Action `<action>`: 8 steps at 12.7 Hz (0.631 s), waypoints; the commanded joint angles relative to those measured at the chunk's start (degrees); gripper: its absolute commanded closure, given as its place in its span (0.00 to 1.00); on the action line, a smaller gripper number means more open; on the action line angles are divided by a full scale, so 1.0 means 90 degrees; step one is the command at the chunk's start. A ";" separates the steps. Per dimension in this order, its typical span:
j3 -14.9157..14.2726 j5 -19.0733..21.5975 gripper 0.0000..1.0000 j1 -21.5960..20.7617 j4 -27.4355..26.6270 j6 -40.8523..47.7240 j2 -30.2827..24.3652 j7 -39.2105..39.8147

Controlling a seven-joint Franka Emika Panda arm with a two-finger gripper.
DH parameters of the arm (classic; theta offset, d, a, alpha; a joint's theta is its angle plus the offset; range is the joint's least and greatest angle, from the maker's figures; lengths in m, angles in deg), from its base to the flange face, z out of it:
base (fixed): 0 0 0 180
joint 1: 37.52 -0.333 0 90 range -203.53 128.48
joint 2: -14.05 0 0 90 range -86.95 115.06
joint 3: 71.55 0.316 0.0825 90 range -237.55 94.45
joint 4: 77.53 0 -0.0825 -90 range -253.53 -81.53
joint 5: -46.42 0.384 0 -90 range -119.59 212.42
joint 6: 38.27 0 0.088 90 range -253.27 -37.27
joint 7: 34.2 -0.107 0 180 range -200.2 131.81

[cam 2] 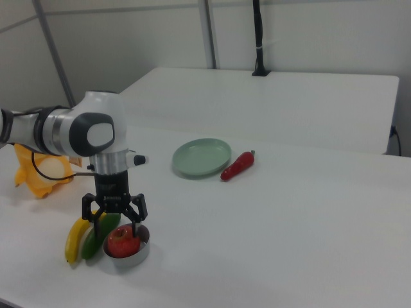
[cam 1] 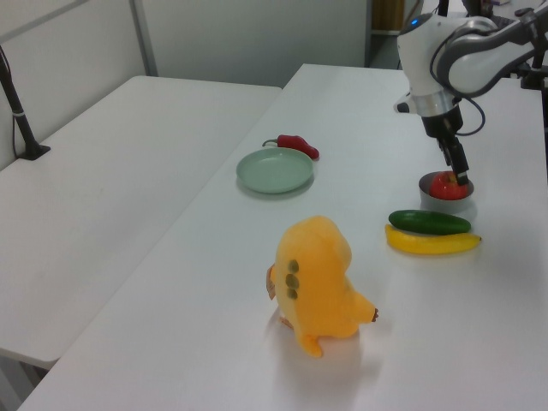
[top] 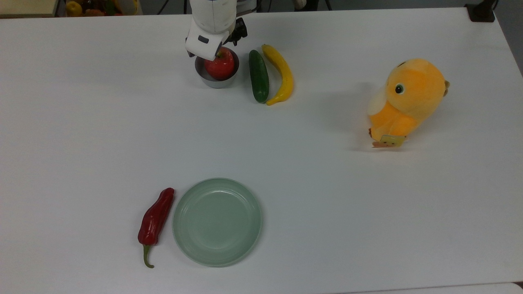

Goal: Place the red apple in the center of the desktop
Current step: 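Lower the open gripper onto the red apple in the grey bowl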

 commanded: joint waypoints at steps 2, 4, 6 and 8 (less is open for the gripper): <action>0.0008 -0.0090 0.00 -0.0018 -0.0676 -0.1225 -0.0178 0.0093; 0.0008 -0.0109 0.00 -0.0027 -0.0736 -0.1394 -0.0178 0.0093; 0.0008 -0.0109 0.00 -0.0018 -0.0736 -0.1404 -0.0168 0.0103; 0.0008 -0.0138 0.04 -0.0027 -0.0736 -0.1404 -0.0168 0.0113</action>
